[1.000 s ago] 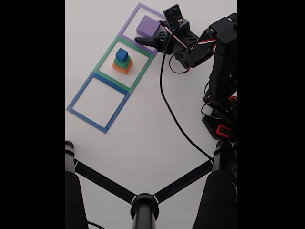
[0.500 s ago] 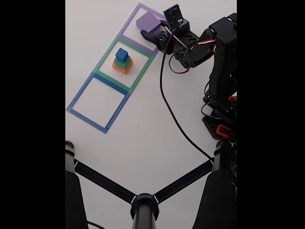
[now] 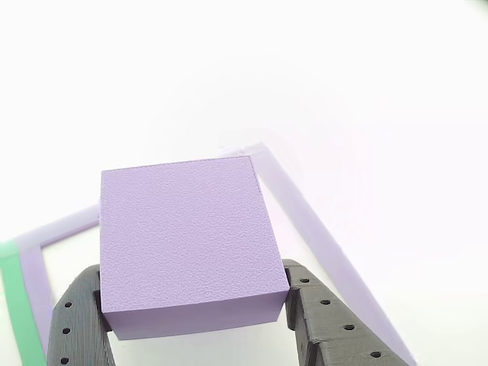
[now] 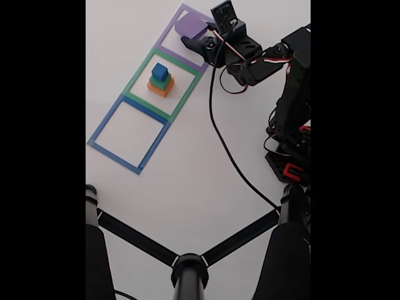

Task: Tower of hanoi

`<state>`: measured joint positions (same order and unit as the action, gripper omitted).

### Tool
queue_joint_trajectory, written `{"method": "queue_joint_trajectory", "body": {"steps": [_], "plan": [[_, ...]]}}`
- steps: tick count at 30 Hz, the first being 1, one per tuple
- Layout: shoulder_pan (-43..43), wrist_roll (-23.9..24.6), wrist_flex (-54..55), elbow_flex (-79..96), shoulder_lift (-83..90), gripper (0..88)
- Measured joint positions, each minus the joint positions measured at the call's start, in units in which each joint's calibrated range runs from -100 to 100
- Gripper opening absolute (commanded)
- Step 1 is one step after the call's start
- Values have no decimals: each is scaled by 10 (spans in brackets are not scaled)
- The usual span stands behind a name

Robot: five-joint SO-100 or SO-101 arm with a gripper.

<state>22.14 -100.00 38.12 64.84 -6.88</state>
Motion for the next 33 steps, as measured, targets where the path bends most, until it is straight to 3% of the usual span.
{"method": "queue_joint_trajectory", "body": {"steps": [5, 9, 17, 22, 28, 33], "plan": [[-10, 0, -189, -11, 144, 145], [-11, 0, -403, -89, 255, 142], [-8, 0, -910, -366, 360, 147], [-45, 0, -1163, -570, 367, 147], [-125, 0, -1353, -759, 369, 147], [-205, 0, -1368, -785, 398, 146]]}}
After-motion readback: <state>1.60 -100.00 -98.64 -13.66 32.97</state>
